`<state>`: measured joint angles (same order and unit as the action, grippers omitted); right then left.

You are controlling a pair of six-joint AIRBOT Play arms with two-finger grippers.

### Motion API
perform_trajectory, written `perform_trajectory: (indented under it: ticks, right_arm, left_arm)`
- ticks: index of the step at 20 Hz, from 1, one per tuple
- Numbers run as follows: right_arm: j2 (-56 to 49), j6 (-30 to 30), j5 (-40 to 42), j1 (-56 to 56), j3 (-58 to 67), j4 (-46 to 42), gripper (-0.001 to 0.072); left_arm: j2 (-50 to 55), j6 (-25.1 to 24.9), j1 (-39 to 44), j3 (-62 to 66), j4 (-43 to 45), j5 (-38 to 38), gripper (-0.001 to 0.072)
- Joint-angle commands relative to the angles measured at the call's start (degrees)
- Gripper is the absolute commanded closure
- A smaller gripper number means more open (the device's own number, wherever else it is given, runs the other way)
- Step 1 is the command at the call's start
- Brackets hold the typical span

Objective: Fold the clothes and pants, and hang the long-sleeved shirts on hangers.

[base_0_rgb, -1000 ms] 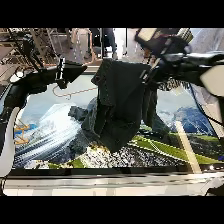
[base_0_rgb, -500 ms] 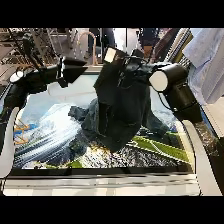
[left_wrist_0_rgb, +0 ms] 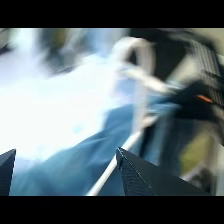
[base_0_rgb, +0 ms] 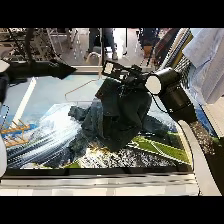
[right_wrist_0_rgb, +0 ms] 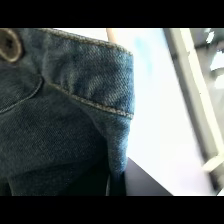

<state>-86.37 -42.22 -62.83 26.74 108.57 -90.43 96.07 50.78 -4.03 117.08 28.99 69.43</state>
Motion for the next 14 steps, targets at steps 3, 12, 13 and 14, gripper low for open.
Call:
perform_trajectory:
  ticks: [3,12,13,14]
  right_arm:
    - [0.3,-23.5,5.4,-4.1,1.5,-11.3,0.0683]
    - [0.5,-33.2,4.9,-6.7,6.8,-14.7,0.0683]
    - [0.5,-33.2,4.4,-6.7,6.8,-14.7,0.0683]
    - [0.5,-33.2,4.0,-6.7,6.8,-14.6,0.0683]
  left_arm:
    - [-6.9,29.4,1.0,-4.5,28.3,9.1,0.0240]
    - [-12.0,23.0,30.5,-42.3,14.5,-26.5,0.0013]
    - [-11.9,25.2,33.7,-43.3,15.3,-32.6,0.0018]
    - [-11.8,28.9,36.3,-43.6,17.2,-38.3,0.0019]
